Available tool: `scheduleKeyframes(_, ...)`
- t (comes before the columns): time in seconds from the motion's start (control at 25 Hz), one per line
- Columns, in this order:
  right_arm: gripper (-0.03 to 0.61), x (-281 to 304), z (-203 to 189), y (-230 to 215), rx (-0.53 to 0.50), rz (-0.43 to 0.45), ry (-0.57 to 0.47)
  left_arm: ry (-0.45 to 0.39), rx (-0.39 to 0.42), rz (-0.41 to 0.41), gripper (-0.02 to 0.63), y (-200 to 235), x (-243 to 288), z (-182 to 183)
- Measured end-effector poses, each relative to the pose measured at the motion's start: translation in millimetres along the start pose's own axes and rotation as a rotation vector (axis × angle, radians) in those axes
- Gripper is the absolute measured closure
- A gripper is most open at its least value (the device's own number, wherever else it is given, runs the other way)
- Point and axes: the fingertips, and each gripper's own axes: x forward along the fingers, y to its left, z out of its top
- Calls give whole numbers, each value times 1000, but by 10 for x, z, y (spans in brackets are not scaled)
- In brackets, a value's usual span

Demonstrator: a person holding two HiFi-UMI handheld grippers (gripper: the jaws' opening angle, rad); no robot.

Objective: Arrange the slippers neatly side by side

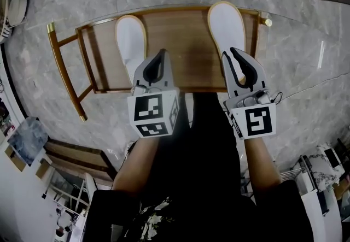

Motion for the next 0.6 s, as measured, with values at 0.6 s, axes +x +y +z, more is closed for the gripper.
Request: scheduleKeyframes(0.6, 502, 254, -647, -577, 26, -16, 174, 55, 24, -40, 612, -541, 262, -76)
